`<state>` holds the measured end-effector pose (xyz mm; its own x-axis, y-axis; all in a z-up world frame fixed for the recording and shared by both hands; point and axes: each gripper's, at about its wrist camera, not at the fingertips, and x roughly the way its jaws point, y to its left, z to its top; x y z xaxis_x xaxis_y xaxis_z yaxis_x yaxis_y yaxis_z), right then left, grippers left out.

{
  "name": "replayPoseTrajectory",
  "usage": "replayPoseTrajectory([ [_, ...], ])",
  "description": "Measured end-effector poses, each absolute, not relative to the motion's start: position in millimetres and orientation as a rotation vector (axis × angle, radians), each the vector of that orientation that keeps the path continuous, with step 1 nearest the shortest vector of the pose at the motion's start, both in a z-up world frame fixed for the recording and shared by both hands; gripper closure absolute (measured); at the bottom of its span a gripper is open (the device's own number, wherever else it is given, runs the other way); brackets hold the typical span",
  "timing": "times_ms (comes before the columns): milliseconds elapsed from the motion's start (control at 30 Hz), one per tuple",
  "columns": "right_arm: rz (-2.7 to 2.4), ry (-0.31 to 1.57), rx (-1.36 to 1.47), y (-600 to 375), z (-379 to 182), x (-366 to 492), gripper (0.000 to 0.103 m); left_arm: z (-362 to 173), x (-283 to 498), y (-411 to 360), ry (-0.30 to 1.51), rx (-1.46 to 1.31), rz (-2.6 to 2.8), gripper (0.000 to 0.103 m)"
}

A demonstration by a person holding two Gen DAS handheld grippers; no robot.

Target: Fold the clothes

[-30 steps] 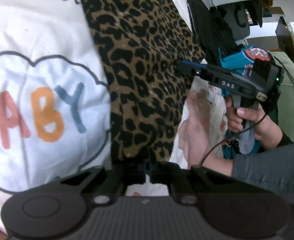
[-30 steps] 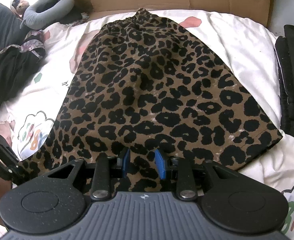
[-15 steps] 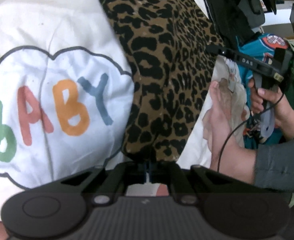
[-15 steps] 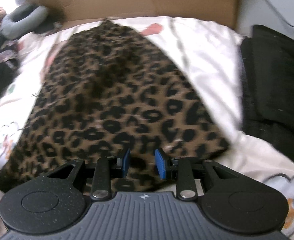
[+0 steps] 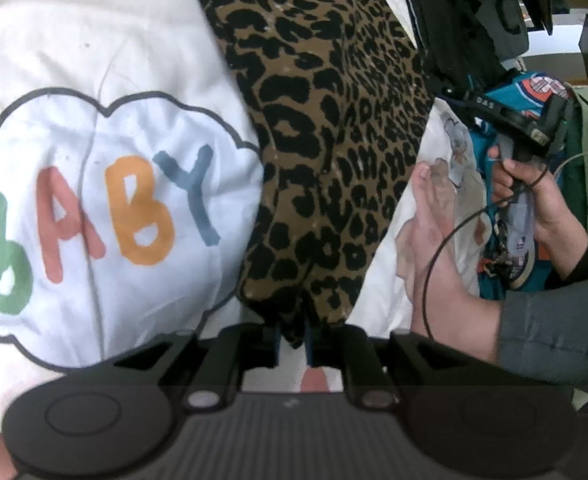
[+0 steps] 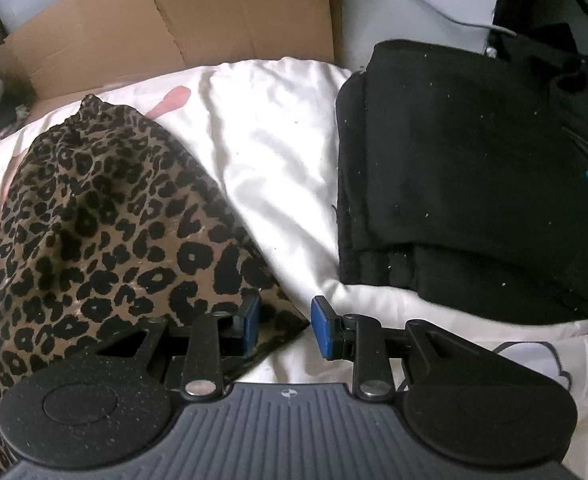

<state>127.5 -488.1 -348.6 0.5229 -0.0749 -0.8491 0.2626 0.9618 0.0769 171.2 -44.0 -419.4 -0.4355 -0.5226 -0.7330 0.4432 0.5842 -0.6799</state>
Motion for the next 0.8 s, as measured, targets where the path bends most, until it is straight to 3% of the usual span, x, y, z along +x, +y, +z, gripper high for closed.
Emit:
replayPoseTrajectory([
  [67,-0.177,0.999,0.187,-485.6,-350.6,127.7,0.069,-417.8,171.5,-42.8,1.71,-0.045,-1.084,0.091],
  [100,-0.169,1.001,0.165,-483.0,-351.6,129.0,0.079,-416.9,172.0,-41.8,1.713,-0.036,-1.083,0.089],
  [167,-0.158,1.006,0.145,-481.3,-351.7,130.1,0.098,-415.0,174.1,-38.4,1.721,-0.03,-1.081,0.074],
  [267,-0.167,1.012,0.14,-482.5,-352.0,132.0,0.098,-413.2,174.9,-37.0,1.722,-0.02,-1.089,0.055],
  [333,-0.173,1.017,0.145,-483.1,-353.9,132.4,0.098,-414.2,173.7,-38.2,1.722,-0.02,-1.092,0.051],
  [800,-0.178,1.017,0.156,-482.6,-359.6,132.0,0.097,-422.3,183.4,-25.1,1.659,-0.173,-1.055,0.056],
])
